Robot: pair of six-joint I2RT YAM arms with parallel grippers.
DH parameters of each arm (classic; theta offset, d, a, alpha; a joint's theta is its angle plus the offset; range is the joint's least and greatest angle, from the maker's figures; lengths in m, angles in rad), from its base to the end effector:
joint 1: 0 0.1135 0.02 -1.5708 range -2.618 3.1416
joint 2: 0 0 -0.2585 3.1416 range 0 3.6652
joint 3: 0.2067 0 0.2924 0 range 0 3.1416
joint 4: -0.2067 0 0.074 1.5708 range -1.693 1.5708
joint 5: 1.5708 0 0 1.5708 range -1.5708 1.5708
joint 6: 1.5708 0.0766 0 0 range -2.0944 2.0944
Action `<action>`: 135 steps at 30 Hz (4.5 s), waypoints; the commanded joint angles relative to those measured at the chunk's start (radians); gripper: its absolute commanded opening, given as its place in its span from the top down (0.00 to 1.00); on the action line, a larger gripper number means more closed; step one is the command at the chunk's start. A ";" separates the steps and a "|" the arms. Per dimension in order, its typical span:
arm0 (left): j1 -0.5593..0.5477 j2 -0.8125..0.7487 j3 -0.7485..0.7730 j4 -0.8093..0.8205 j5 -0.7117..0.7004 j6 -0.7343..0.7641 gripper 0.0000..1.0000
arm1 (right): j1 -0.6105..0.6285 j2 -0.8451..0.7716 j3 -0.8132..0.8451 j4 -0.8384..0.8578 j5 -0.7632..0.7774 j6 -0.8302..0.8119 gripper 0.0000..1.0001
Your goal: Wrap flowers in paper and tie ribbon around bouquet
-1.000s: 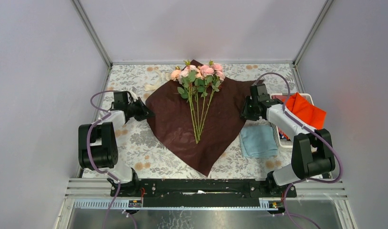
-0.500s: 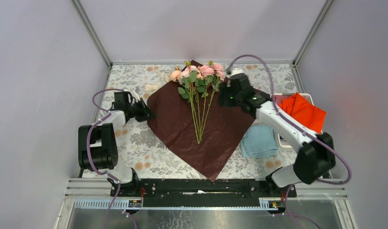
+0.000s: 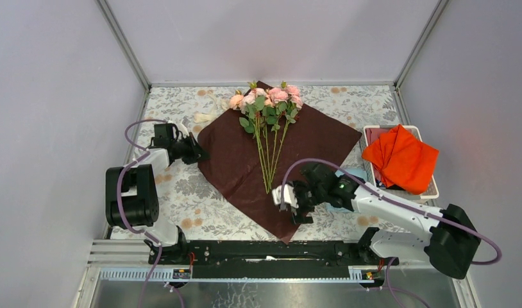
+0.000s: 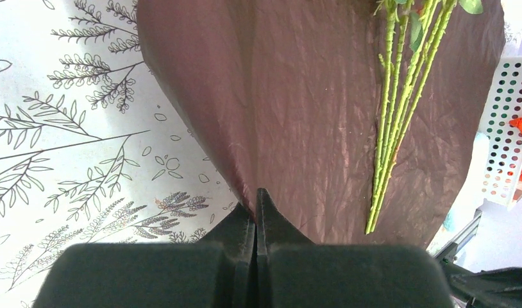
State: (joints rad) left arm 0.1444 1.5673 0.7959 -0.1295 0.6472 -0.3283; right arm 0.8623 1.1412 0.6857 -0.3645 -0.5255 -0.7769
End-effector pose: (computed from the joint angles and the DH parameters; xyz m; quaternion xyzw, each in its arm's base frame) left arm 0.3530 0.0047 0.1096 -0.1080 0.8950 -0.3277 0.2828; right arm 0.1604 0.2463 0.1740 -0.7216 0.5436 0.2565 0.3434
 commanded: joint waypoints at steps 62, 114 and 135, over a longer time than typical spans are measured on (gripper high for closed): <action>-0.602 -0.056 0.123 -0.241 0.288 0.882 0.13 | -0.342 0.458 0.291 0.268 -0.313 0.254 0.91; -0.593 -0.062 0.323 -0.465 -0.012 0.834 0.51 | -0.447 0.487 0.085 0.597 0.171 0.948 1.00; -0.627 0.149 0.140 -0.307 -0.122 0.860 0.62 | -0.368 0.319 0.261 0.241 0.396 1.082 0.71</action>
State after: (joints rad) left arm -0.4789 1.7035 0.9554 -0.4850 0.5396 0.5121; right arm 0.4316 1.5459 0.9134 -0.0547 -0.1570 0.2173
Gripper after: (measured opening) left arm 0.386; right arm 0.306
